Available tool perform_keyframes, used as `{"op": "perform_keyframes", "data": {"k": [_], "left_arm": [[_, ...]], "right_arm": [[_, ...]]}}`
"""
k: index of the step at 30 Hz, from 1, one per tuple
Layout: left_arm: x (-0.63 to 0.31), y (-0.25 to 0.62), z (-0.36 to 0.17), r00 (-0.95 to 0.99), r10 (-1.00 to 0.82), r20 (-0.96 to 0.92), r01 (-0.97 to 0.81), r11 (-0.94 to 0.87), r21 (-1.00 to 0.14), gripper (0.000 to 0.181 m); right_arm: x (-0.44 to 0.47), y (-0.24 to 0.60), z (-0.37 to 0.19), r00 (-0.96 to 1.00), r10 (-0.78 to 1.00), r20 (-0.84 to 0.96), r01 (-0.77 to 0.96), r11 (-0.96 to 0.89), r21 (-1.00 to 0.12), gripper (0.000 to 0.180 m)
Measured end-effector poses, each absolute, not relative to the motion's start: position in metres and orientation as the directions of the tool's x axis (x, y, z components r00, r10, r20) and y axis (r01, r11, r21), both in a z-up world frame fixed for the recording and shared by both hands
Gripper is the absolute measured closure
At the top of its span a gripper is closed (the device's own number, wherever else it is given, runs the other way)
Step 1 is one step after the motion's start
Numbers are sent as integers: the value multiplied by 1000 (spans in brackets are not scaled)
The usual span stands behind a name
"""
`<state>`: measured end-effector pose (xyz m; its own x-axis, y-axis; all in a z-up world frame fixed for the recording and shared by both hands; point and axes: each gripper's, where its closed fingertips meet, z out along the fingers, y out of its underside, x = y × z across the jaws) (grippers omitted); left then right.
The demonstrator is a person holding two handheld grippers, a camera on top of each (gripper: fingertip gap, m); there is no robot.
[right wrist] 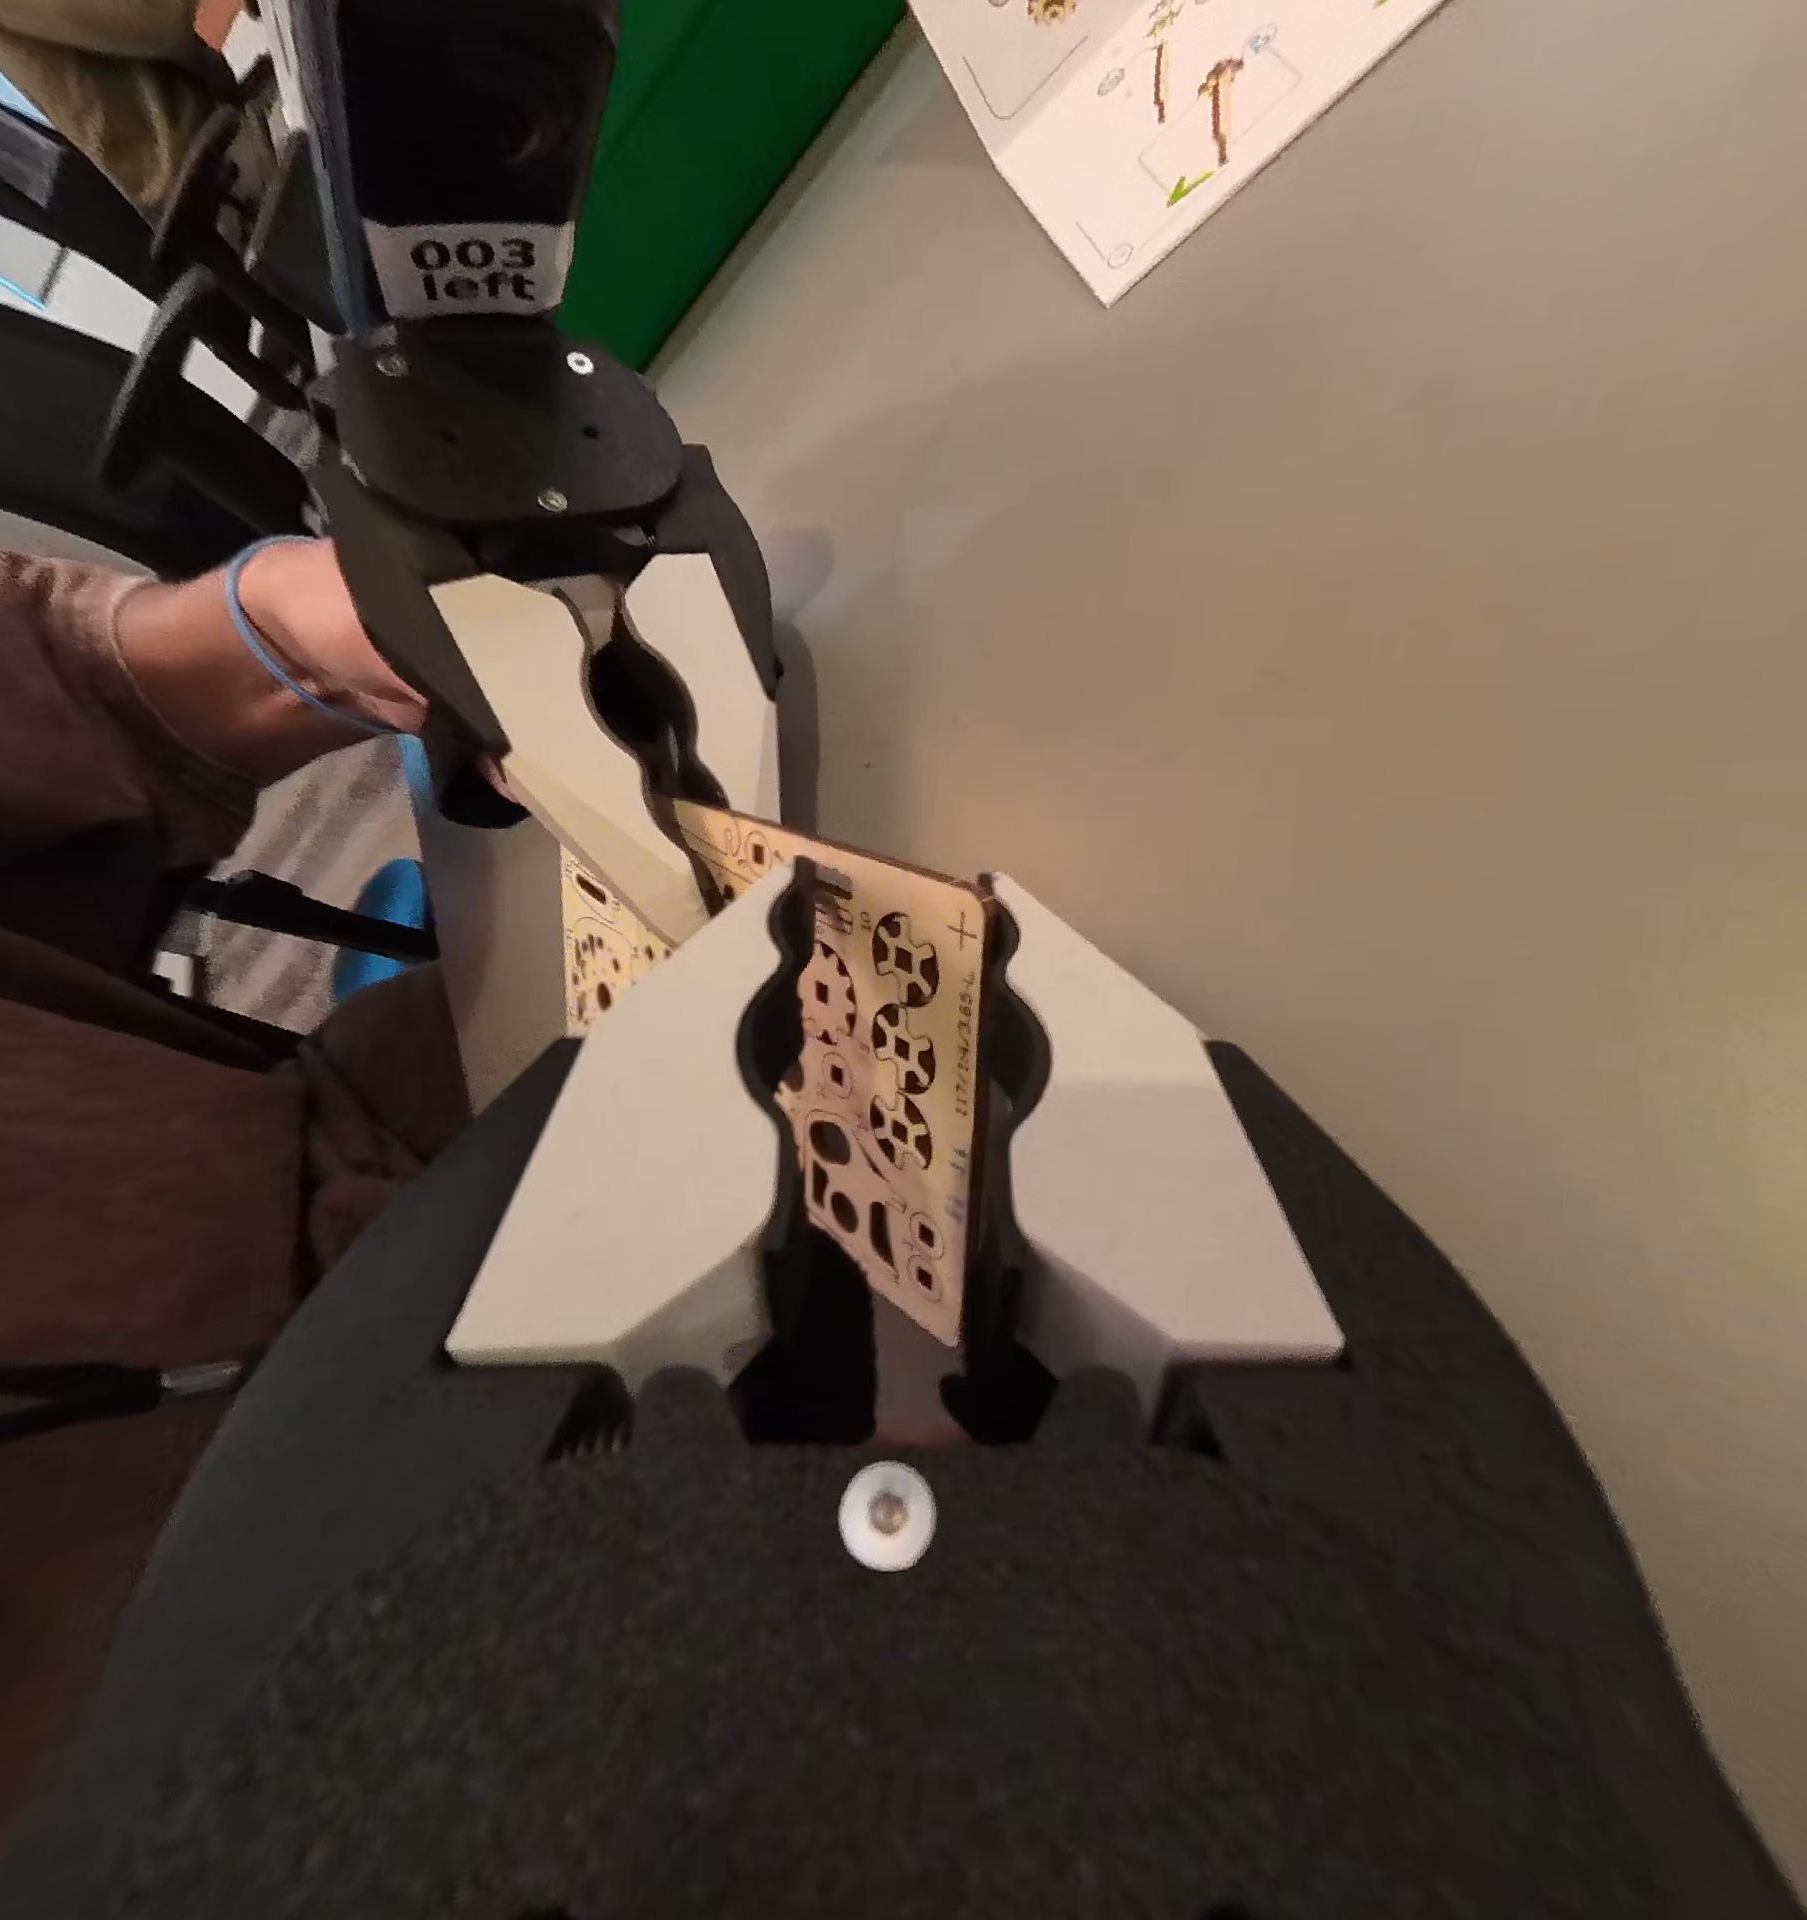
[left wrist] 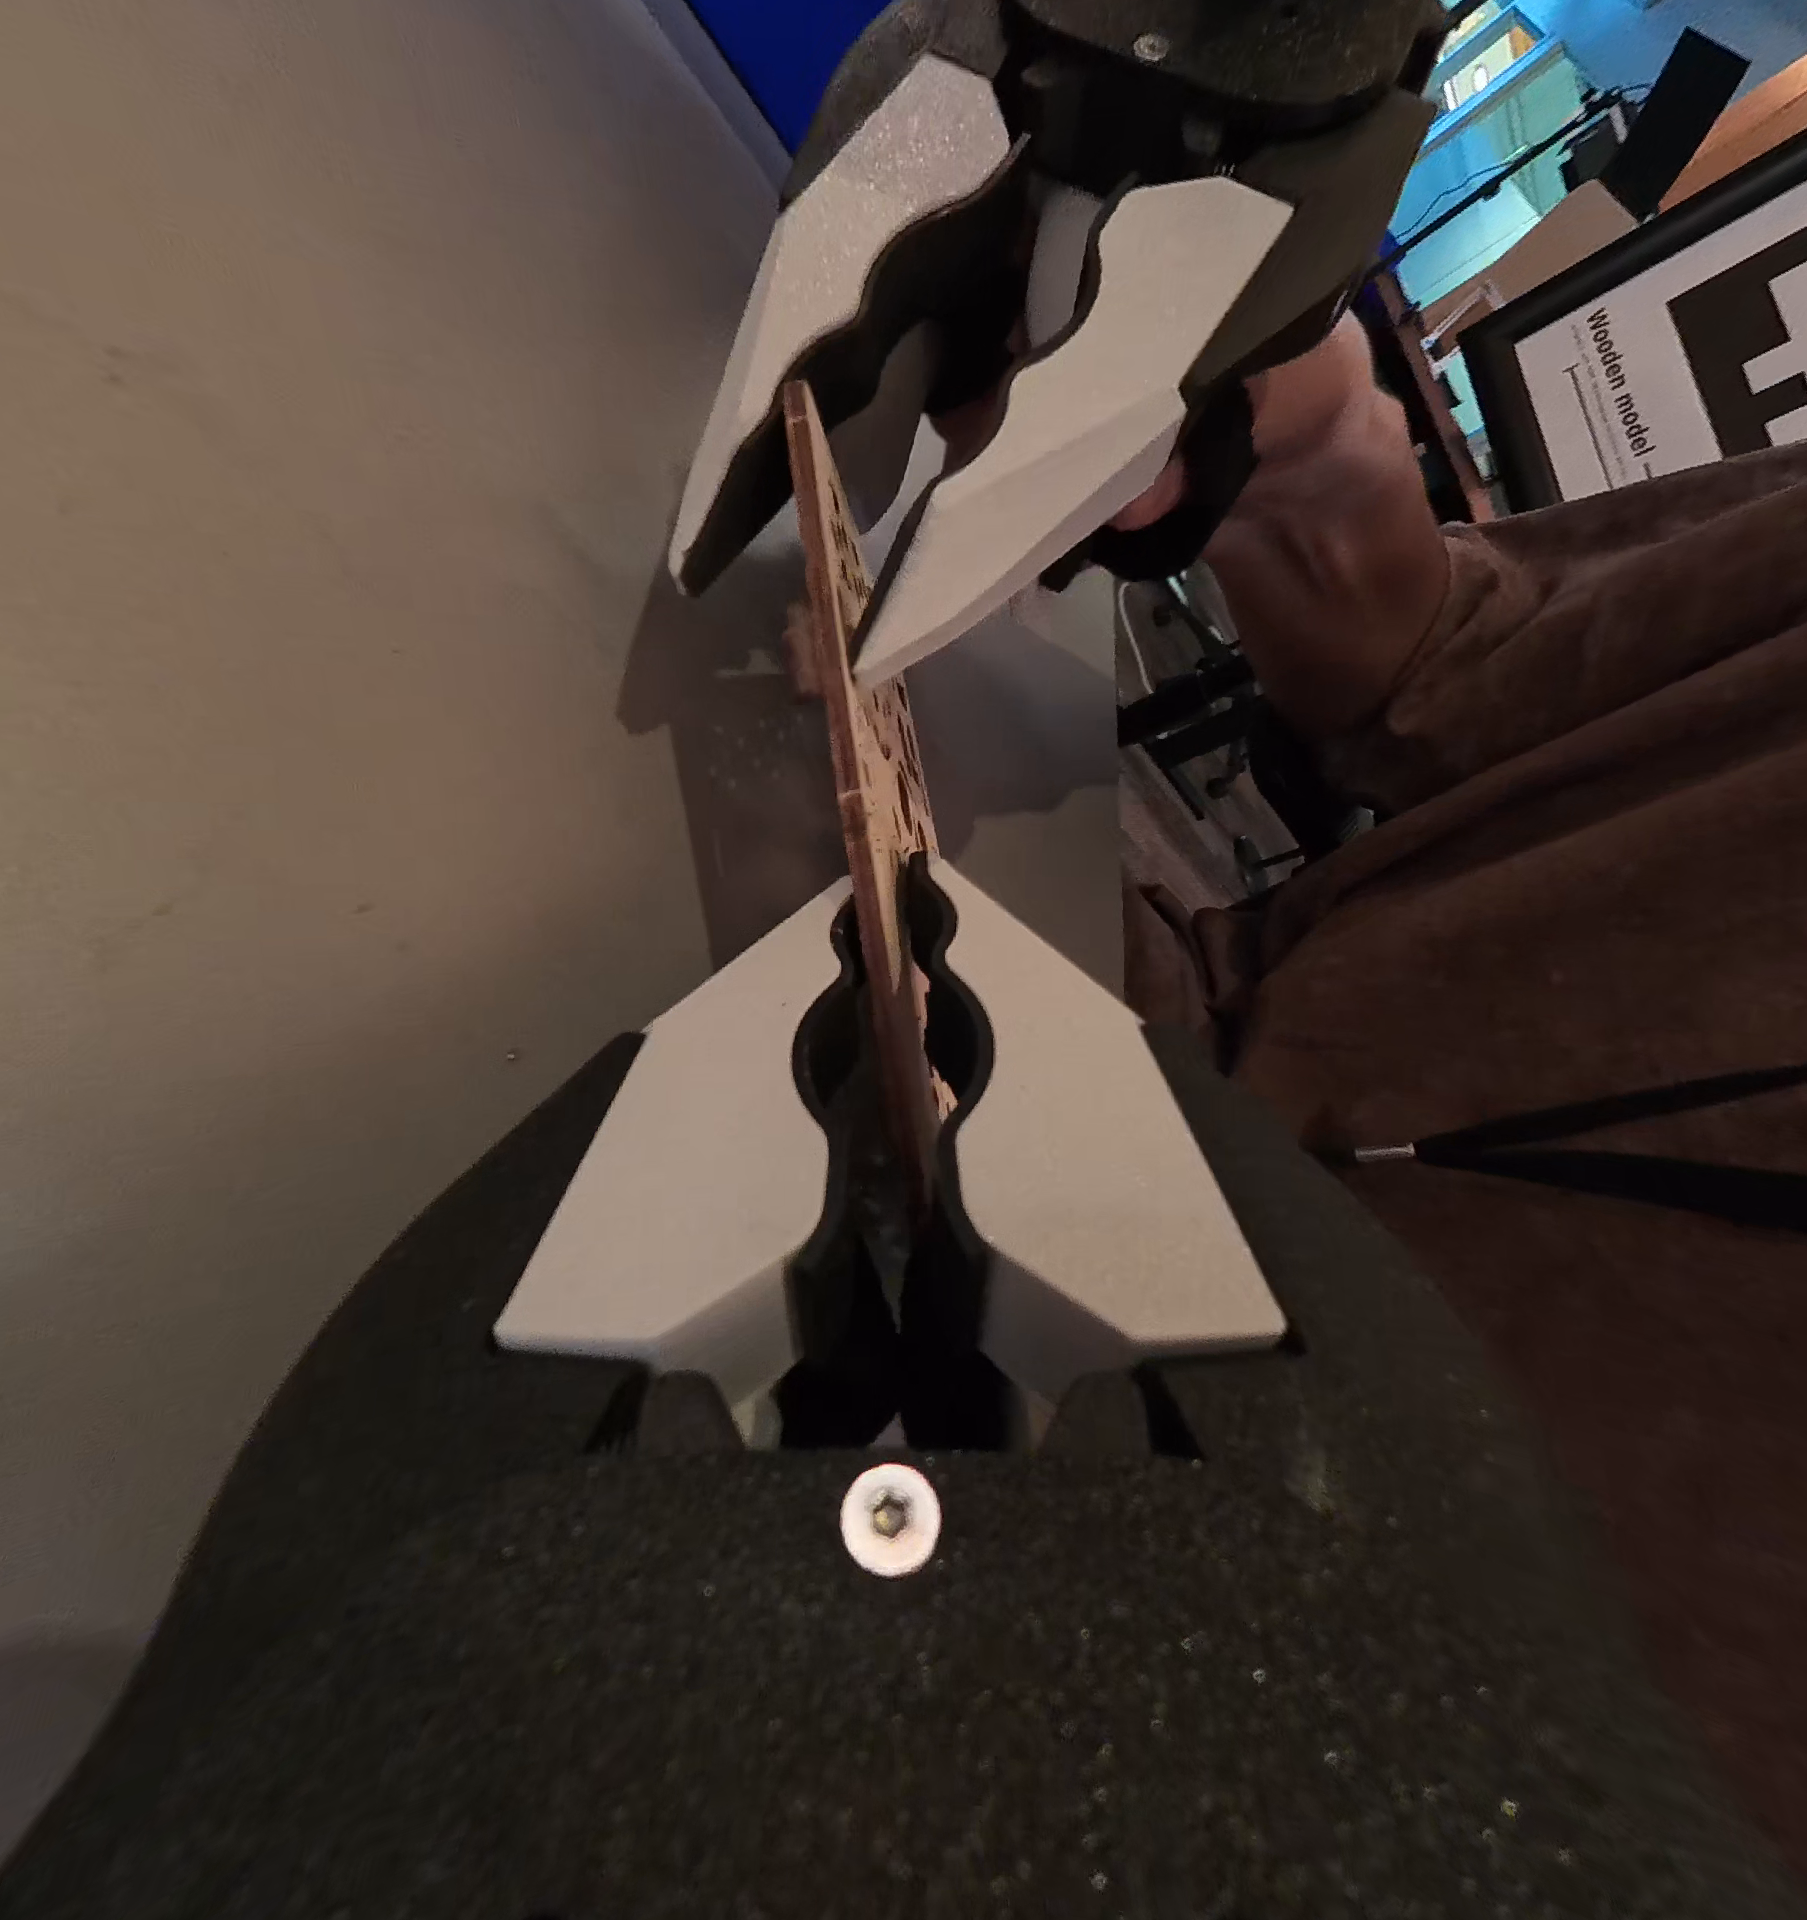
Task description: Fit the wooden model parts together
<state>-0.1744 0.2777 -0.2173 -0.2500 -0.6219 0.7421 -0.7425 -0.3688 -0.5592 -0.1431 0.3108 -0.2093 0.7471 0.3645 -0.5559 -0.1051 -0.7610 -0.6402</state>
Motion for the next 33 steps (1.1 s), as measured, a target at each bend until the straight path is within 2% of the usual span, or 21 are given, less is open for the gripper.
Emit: {"op": "perform_keyframes", "data": {"k": [4,9,10,11,13,16,19,23,25,28,30,33], "left_arm": [[-175,279,-216,-261,-647,717,-728,-356,-586,177],[-176,275,-208,-295,-611,735,-718,-366,-592,179],[-177,272,-206,-309,-606,734,-715,-361,-599,179],[-177,269,-205,-321,-607,727,-716,-347,-606,179],[-179,266,-206,-329,-605,725,-728,-327,-602,179],[-184,267,-207,-321,-593,738,-748,-319,-582,179],[-193,262,-208,-352,-595,722,-776,-245,-581,179],[-205,253,-203,-407,-630,662,-788,-124,-603,179],[-209,251,-201,-422,-650,632,-789,-80,-609,179],[-212,261,-195,-410,-713,569,-773,-59,-631,179],[-216,287,-200,-338,-804,489,-778,-55,-626,160],[-234,328,-195,-204,-870,449,-768,-142,-624,154]], "right_arm": [[-144,312,-207,789,394,-472,-44,-729,-683,149],[-148,307,-194,698,434,-570,-104,-726,-680,154],[-149,305,-190,664,444,-602,-120,-731,-672,150],[-150,303,-184,623,457,-635,-149,-728,-670,139],[-145,298,-176,582,478,-658,-167,-722,-671,138],[-140,288,-172,611,544,-575,-77,-683,-727,139],[-139,279,-184,648,547,-530,-5,-693,-721,152],[-153,265,-176,574,550,-607,-30,-727,-686,172],[-157,259,-172,565,558,-608,-3,-736,-677,173],[-158,262,-162,560,494,-666,-113,-750,-651,175],[-155,262,-161,562,443,-698,-205,-743,-637,176],[-146,254,-164,577,356,-736,-331,-721,-608,177]]}}
